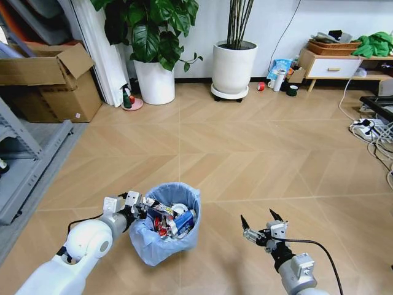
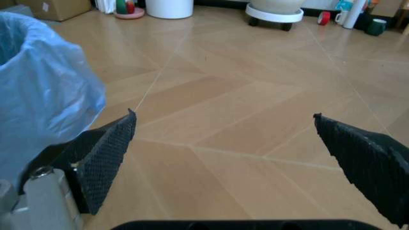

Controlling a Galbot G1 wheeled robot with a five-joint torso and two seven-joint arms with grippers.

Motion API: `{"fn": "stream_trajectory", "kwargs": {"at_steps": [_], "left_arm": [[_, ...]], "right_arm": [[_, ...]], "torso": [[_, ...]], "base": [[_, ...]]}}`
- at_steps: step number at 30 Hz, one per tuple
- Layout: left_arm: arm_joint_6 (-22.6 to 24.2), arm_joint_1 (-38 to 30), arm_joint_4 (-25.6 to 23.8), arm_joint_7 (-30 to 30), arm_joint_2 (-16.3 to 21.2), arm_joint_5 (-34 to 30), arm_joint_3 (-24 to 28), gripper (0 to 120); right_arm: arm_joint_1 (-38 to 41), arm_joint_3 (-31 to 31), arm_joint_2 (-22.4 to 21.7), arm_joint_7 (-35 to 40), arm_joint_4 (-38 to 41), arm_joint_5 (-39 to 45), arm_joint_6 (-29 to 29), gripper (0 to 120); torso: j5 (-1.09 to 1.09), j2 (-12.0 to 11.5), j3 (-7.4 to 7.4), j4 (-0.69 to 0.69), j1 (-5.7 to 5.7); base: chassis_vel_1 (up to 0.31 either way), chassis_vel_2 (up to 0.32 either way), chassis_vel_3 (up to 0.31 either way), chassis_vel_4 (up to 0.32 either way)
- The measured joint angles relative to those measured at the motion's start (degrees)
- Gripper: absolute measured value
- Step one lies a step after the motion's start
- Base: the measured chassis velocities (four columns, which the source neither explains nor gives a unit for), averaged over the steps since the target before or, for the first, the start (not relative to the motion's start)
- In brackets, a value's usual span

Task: Pick up the trash bin and place the garbage on the floor into it.

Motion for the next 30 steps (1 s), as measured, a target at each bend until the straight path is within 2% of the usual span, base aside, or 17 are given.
{"fn": "stream_trajectory", "kwargs": {"at_steps": [9, 14, 30], "left_arm": [[0.0, 0.7, -0.2, 0.0, -0.3, 0.2, -0.3, 0], [0.0, 1.4, -0.7, -0.1, -0.4, 0.5, -0.5, 0], [-0.1, 3.7, -1.8, 0.0, -0.6, 1.4, -1.9, 0]], "right_arm": [[-0.9, 0.0, 0.1, 0.0, 0.2, 0.1, 0.4, 100], [-1.3, -0.1, 0.3, 0.1, 0.6, 0.6, 0.4, 100], [-1.8, -0.1, 0.9, -0.2, 1.4, 0.5, -0.1, 100]], "torso": [[0.01, 0.0, -0.01, 0.0, -0.01], [0.02, 0.0, -0.02, 0.01, -0.02], [0.0, 0.0, 0.0, 0.0, 0.0]], "base": [[0.243, -0.127, -0.251, 0.128], [0.164, -0.088, -0.133, 0.089], [-0.059, -0.031, 0.066, 0.036]]}}
